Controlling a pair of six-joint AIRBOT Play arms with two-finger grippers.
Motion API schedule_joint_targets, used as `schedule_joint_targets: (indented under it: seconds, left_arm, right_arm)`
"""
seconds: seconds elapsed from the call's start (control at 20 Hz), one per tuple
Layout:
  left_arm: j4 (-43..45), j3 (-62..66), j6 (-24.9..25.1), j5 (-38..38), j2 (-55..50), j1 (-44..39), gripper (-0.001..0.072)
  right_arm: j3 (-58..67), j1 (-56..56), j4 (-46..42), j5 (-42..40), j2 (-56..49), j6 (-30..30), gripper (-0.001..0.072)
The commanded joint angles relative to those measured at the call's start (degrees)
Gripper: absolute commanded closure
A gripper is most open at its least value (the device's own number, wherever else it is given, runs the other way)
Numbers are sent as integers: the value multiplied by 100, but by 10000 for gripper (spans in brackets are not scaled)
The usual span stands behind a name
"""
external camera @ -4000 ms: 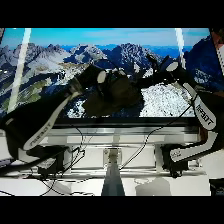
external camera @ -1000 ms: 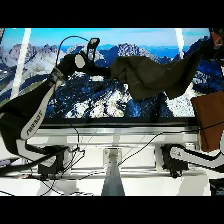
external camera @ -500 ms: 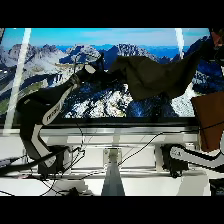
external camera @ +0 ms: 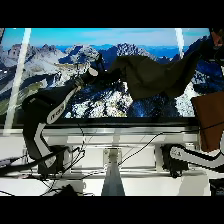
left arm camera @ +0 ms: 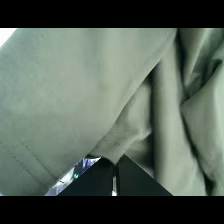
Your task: Fold the clothes and pants, and hang the long-sleeved shirts on hangers.
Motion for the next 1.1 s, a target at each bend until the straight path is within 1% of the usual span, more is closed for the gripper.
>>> schedule_joint_targets:
  seconds: [0.0,0.1,0.15,0.3,0.45,0.5,0.6,0.75,0.8,0.85,0.95,1.05]
  left_arm:
    - [186,9,85,151,348,186,693]
    - [662,11,564,57,916,433,694]
    - [1023,11,682,-76,1305,616,695]
    - [2039,11,686,-492,2669,1316,695]
    - [3036,11,686,-531,4050,2037,694]
    - [3300,11,684,-535,4483,2277,694]
    - [3512,11,686,-538,5237,2702,694]
    - [3853,11,684,-568,6179,3270,693]
    - [3987,11,684,-697,6467,3467,693]
    - [4142,11,684,-951,6721,3650,693]
    - [4664,9,673,-1786,7119,4009,694]
    - [5187,9,503,-2721,7252,4328,694]
  right_arm:
    - [9,-4,26,4,125,-310,686]
    - [13,-4,7,-11,365,-549,686]
    - [24,-4,-33,-11,509,-605,686]
    - [48,-15,-398,-52,951,-632,686]
    - [48,-22,-463,-44,1366,-640,686]
    - [48,-11,-372,-20,1502,-640,686]
    - [48,-11,212,101,1827,-680,687]
    - [48,-11,1189,352,2522,-1425,687]
    - [48,-11,1412,507,2789,-1639,686]
    - [48,-11,1528,713,3091,-1814,687]
    - [48,-11,1443,1014,3641,-2041,686]
    - [46,-11,1241,1064,4052,-2120,687]
